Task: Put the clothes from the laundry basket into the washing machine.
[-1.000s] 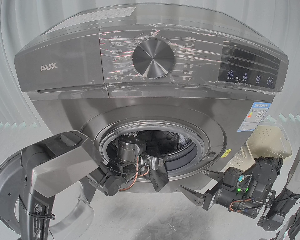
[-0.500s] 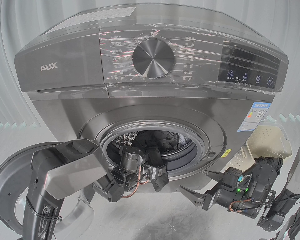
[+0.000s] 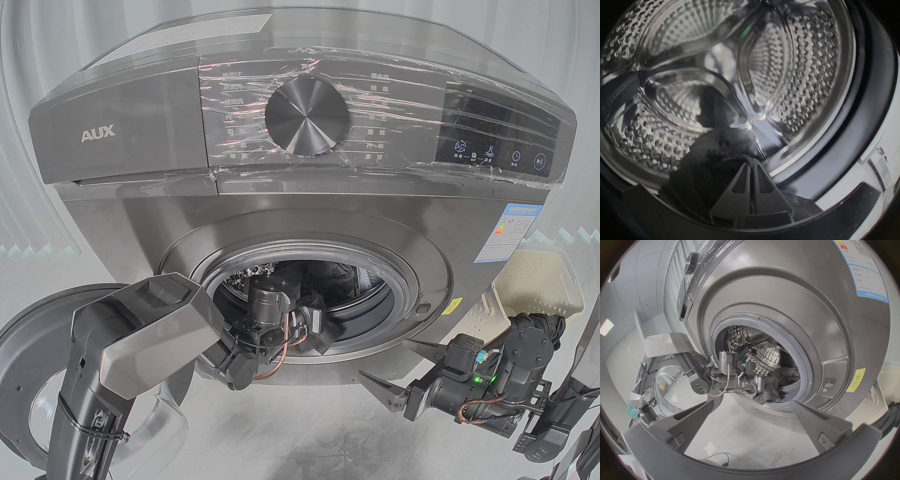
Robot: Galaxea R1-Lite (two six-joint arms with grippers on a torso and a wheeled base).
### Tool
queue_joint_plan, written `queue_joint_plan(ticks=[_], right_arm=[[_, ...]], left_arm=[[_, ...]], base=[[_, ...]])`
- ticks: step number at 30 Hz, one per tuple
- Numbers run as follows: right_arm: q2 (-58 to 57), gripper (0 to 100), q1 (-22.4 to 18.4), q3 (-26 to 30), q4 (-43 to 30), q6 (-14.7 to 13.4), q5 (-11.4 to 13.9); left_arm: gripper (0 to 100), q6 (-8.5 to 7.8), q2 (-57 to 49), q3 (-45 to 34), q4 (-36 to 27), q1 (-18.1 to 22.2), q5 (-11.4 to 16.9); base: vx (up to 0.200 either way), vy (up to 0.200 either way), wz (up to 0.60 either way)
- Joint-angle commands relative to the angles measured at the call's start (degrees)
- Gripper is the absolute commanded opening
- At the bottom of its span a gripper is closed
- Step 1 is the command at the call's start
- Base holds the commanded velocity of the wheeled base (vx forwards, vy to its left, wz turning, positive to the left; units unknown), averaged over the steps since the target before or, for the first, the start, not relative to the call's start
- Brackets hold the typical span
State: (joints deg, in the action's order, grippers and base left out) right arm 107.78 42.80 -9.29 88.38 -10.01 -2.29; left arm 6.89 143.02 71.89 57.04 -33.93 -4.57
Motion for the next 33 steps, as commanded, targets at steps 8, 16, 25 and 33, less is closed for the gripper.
queue_joint_plan(ticks=[8, 16, 25, 33], right_arm=[[0.0, 100, 0.0, -0.1, 0.0, 0.0, 0.0], [0.0, 100, 0.1, 0.0, 0.0, 0.0, 0.0], [0.1, 100, 0.1, -0.1, 0.0, 0.0, 0.0], [0.6, 100, 0.2, -0.1, 0.0, 0.0, 0.0]], left_arm=[[0, 1.29, 6.0, 13.3, 4.0, 1.9, -5.3], [100, 1.29, 3.4, 5.6, 4.2, 1.8, -4.1], [100, 0.58, 2.5, 0.6, 4.1, 0.9, -2.1], [100, 0.41, 4.2, 1.7, 4.1, 0.9, -2.0]], base=[[0.0, 0.0, 0.0], [0.0, 0.0, 0.0], [0.0, 0.0, 0.0], [0.0, 0.0, 0.0]])
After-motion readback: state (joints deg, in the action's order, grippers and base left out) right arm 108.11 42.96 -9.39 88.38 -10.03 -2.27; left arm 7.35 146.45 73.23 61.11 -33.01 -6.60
